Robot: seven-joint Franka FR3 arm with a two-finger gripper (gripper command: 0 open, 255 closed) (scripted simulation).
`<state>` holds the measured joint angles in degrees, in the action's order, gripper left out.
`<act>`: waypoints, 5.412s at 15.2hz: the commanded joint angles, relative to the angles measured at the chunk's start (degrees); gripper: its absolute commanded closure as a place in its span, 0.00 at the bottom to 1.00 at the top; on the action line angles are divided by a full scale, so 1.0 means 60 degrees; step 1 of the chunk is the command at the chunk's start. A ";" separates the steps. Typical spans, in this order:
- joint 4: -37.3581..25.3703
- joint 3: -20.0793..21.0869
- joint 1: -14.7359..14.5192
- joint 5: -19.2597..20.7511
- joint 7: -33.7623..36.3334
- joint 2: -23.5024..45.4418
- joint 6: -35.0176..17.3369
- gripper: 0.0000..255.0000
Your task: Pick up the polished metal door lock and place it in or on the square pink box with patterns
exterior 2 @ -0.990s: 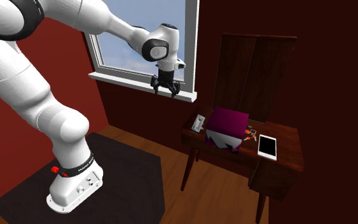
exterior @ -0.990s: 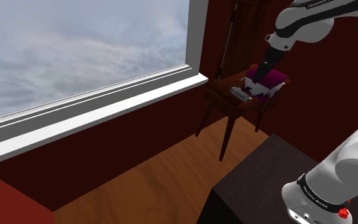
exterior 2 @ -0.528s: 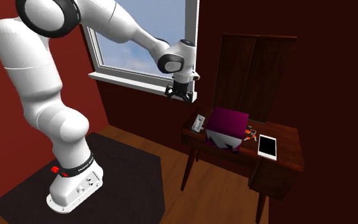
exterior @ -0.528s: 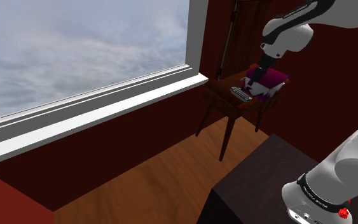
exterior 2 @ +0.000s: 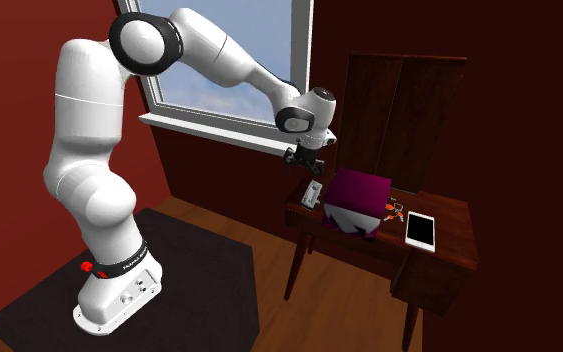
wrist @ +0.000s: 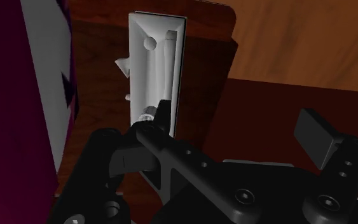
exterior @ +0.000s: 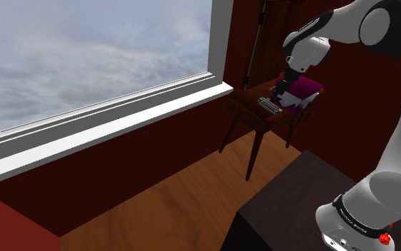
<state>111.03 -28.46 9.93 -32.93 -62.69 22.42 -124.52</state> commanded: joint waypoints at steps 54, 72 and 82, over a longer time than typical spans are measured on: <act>-0.3345 0.0405 0.1132 -0.0728 -0.0003 0.1970 0.1616 1.00; -0.4275 0.0082 0.1063 -0.0074 0.0831 0.1075 0.3199 1.00; -0.7217 0.0057 0.2850 -0.0427 0.0177 0.2692 0.4909 1.00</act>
<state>70.58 -28.17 25.17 -35.09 -60.87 36.88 -96.57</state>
